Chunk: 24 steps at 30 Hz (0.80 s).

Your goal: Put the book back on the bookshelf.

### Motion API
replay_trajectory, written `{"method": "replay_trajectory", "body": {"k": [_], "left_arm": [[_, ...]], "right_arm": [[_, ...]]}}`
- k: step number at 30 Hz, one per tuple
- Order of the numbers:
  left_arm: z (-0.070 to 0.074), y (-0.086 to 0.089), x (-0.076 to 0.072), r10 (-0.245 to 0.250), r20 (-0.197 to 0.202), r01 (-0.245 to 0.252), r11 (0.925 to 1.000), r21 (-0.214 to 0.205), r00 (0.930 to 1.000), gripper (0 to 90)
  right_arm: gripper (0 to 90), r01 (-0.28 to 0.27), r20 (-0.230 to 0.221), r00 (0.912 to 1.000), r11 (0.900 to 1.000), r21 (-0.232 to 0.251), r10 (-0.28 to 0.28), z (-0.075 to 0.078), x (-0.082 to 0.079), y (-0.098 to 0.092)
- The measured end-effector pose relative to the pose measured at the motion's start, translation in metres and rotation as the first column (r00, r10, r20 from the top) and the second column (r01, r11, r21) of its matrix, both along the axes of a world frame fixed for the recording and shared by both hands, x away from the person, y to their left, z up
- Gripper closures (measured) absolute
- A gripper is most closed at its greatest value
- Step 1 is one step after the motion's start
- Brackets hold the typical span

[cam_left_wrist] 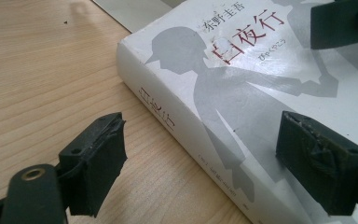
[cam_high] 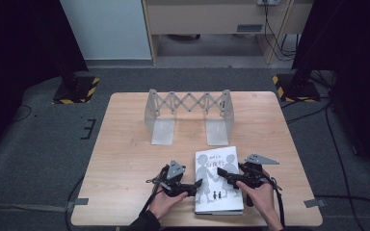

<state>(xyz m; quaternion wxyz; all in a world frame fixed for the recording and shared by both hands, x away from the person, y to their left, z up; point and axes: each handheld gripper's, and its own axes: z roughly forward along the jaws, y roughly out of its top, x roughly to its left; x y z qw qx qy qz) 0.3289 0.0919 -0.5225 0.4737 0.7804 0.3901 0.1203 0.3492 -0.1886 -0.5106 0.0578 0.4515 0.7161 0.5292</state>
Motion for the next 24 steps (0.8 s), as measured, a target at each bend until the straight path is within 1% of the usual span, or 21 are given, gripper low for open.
{"method": "replay_trajectory", "body": {"k": [1,2,3,4,5,7,10,12,16,20,22,23,24], "left_arm": [[0.0,0.0,0.0,0.0,0.0,0.0,1.0,-0.001,1.0,14.8],[0.0,0.0,0.0,-0.001,-0.001,0.001,1.0,-0.002,1.0,14.8],[0.0,0.0,0.0,-0.001,0.0,0.001,1.0,-0.002,1.0,14.8],[0.0,0.001,0.0,-0.001,0.001,0.001,1.0,0.0,1.0,14.8],[0.0,0.001,0.0,-0.001,0.001,0.001,1.0,0.0,1.0,14.8],[-0.001,0.001,0.0,0.001,-0.002,-0.001,1.0,-0.005,1.0,14.8],[-0.001,0.002,0.0,0.001,0.005,-0.001,1.0,-0.005,1.0,15.2],[0.0,0.002,0.0,0.007,0.007,-0.007,1.0,-0.003,0.9999,16.9],[-0.001,0.004,0.001,0.009,-0.011,-0.009,0.9998,-0.017,0.9999,18.4],[-0.001,0.007,0.003,0.022,-0.017,-0.023,0.9995,-0.023,0.9996,19.7],[-0.001,0.009,0.004,0.033,-0.017,-0.034,0.999,-0.028,0.9993,21.3],[-0.001,0.009,0.004,0.033,-0.017,-0.034,0.999,-0.028,0.9993,21.6],[-0.001,0.01,0.005,0.035,-0.024,-0.036,0.9987,-0.037,0.9991,21.6]], "right_arm": [[29.7,-0.002,-0.007,1.0,1.0,-0.003,0.002,-0.001,0.0,0.0],[31.4,-0.008,-0.013,0.9999,0.9999,-0.008,0.008,-0.002,0.0,0.001],[33.9,-0.023,-0.029,0.9993,0.9997,-0.002,0.023,-0.004,0.0,0.003],[30.6,-0.036,-0.039,0.9986,0.9993,0.006,0.036,-0.005,0.0,0.006],[30.3,-0.025,-0.028,0.9993,0.9997,0.0,0.025,-0.006,-0.001,0.009],[32.4,-0.029,-0.031,0.9991,0.9995,-0.008,0.029,-0.004,0.0,0.009],[35.6,-0.016,-0.044,0.9989,0.9997,0.019,0.017,-0.006,0.0,0.007],[36.3,-0.014,-0.046,0.9988,0.9998,0.015,0.015,-0.006,0.0,0.007],[40.4,-0.003,-0.051,0.9987,0.9997,0.025,0.004,-0.007,0.001,0.006],[47.1,0.014,-0.072,0.9973,0.9994,0.033,-0.012,-0.007,0.002,0.004],[50.7,0.027,-0.098,0.9949,0.9986,0.046,-0.023,-0.006,0.003,0.003],[50.7,0.027,-0.098,0.9949,0.9986,0.046,-0.023,-0.006,0.003,0.003],[53.0,0.03,-0.102,0.9945,0.9981,0.054,-0.024,-0.007,0.004,0.002]]}}
